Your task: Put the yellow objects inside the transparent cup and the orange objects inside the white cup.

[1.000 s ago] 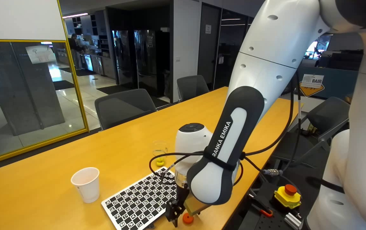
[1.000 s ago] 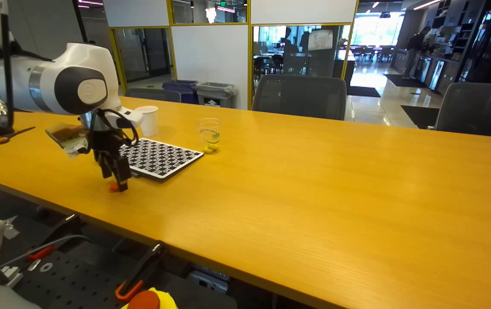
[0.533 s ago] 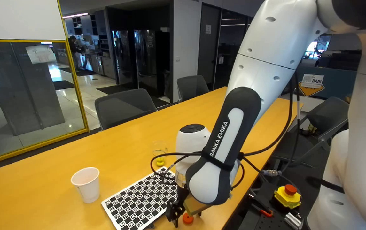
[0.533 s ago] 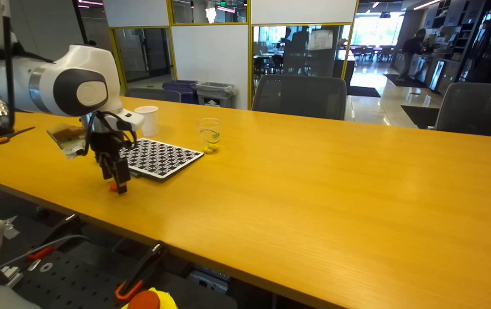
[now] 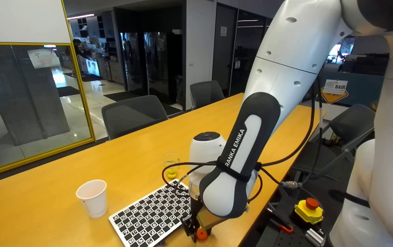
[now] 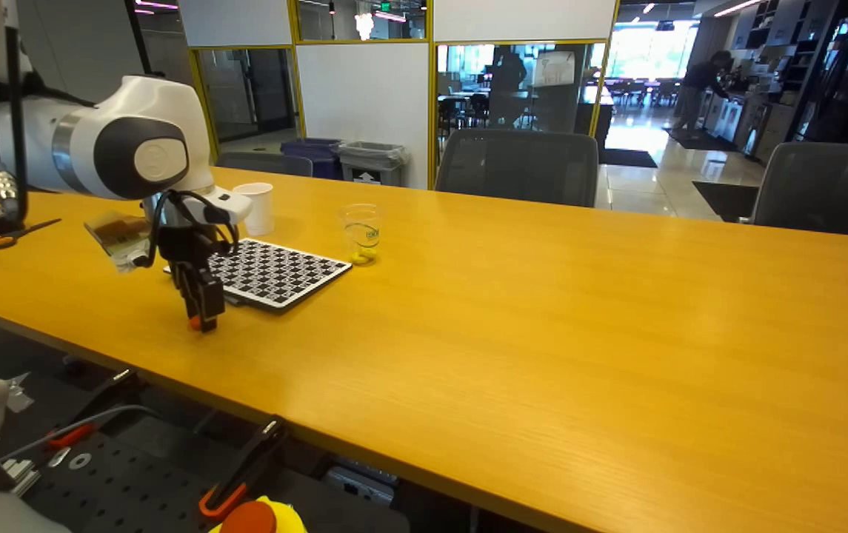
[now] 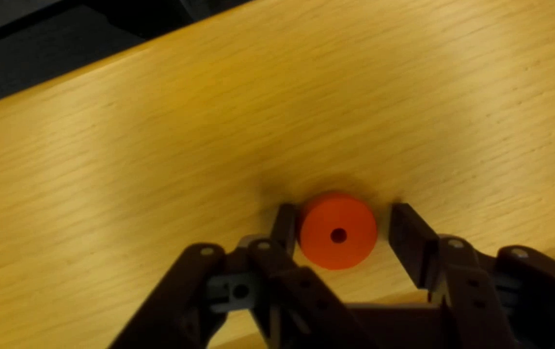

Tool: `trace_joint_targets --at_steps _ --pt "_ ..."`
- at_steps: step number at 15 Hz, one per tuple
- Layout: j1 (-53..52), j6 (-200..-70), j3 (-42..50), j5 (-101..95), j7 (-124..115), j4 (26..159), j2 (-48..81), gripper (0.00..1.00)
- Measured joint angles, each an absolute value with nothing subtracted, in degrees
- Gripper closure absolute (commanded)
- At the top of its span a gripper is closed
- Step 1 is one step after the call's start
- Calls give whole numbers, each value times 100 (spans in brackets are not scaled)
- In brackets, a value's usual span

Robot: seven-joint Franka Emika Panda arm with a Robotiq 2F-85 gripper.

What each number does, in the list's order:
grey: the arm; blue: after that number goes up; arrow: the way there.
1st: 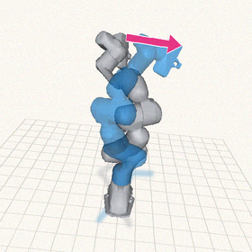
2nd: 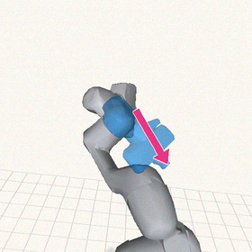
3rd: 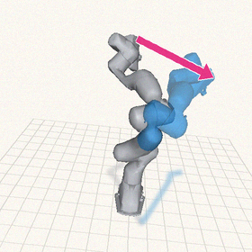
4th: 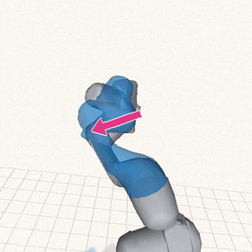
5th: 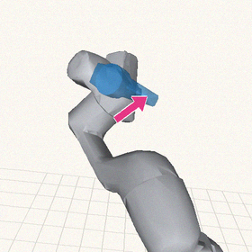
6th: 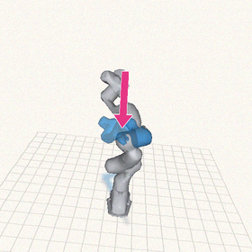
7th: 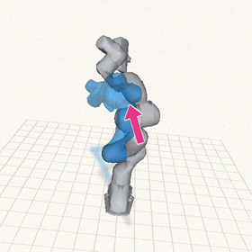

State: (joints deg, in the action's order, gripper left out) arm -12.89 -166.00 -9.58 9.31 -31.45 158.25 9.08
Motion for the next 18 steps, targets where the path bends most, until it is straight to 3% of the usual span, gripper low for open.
trace_joint_targets --at_steps 2,8,13,18 --pt "-1291 -16602 -968 931 -3145 15801 874 83" --pt "-1385 -16470 -815 459 -3187 15760 735 83" --pt "-1422 -15560 -759 -312 -3254 15549 -61 83" --pt "-1388 -14471 -943 -410 -2881 14512 -356 83"
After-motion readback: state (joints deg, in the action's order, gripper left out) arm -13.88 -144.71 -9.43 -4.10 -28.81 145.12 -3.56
